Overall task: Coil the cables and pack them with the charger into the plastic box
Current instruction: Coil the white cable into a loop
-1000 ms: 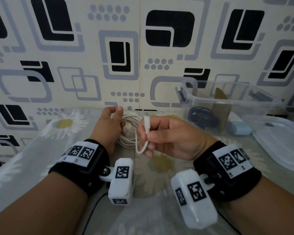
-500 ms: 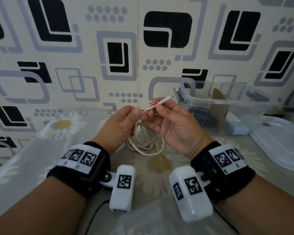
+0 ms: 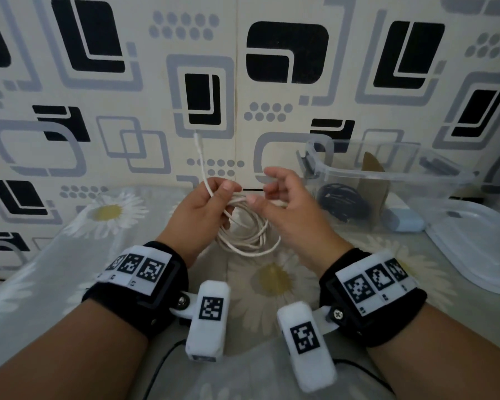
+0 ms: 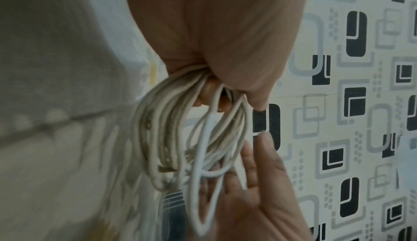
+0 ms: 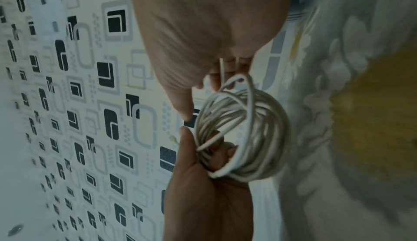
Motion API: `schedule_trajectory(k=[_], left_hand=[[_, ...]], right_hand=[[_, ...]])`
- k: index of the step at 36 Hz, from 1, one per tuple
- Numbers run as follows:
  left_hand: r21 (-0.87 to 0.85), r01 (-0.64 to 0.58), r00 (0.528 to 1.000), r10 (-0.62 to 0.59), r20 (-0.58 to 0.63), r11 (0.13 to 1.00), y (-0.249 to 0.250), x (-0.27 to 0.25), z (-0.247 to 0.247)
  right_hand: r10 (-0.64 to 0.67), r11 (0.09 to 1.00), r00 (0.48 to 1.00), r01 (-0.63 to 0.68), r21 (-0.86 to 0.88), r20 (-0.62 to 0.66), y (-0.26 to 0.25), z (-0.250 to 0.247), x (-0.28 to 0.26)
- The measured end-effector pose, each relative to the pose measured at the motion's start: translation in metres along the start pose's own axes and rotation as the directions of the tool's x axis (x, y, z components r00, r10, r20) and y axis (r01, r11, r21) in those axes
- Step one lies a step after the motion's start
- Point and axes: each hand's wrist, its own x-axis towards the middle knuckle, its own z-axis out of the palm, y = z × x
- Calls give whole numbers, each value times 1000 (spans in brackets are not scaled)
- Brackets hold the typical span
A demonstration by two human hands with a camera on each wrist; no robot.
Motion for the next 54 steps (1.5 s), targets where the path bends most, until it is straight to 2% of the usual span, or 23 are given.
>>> schedule_trajectory(k=[3,6,10,14,22,27,32,37,41,48,54], left_hand=[[-98,7,999,-11,-34,995,4,-2,1],[-175,27,998,-35,-45,984,6,-4,2],[-212,66,998,-66,4,975,4,-2,0],[-150,69,998,-68,11,986,3,-2,0],[-118,95,990,-107,-97,988,6,0,-5],[-54,153,986,-157,-62,987,2,2,-7],[-38,240,970,-238,39,970,-1,1,-6],[-63,203,972,-194,131,977,-2,1,-5],[-61,179,977,-170,128,982,-7,3,-8],[80,69,992,-77,104,994,-11,5,-13],[146,64,989,-83,123,987,-10,4,-13]], right_hand=[[104,994,988,-99,-53,111,5,6,-1],[98,990,986,-83,-116,135,7,10,-1],[67,987,994,-54,-155,87,7,11,1],[31,988,998,-22,-151,54,8,10,2],[-24,995,994,13,-98,-110,9,-1,8],[19,999,979,-26,-30,-204,15,-5,11],[163,985,953,-141,103,-256,23,-7,17],[238,961,950,-200,193,-200,24,-11,18],[257,957,959,-236,169,-116,21,-11,16],[261,944,964,-267,192,56,16,-5,9],[274,950,959,-281,136,68,16,-6,7]])
